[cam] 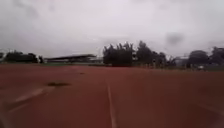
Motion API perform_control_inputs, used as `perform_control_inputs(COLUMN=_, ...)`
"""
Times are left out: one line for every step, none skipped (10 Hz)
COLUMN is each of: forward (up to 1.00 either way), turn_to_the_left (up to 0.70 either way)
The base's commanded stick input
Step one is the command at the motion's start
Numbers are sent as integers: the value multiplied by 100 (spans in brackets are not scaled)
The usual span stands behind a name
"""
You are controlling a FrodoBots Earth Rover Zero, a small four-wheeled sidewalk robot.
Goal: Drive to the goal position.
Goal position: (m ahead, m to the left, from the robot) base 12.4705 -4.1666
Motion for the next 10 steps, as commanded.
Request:
perform_control_inputs(forward=50, turn_to_the_left=0)
perform_control_inputs(forward=50, turn_to_the_left=0)
perform_control_inputs(forward=50, turn_to_the_left=0)
perform_control_inputs(forward=50, turn_to_the_left=0)
perform_control_inputs(forward=50, turn_to_the_left=0)
perform_control_inputs(forward=50, turn_to_the_left=0)
perform_control_inputs(forward=50, turn_to_the_left=0)
perform_control_inputs(forward=50, turn_to_the_left=0)
perform_control_inputs(forward=50, turn_to_the_left=0)
perform_control_inputs(forward=50, turn_to_the_left=0)
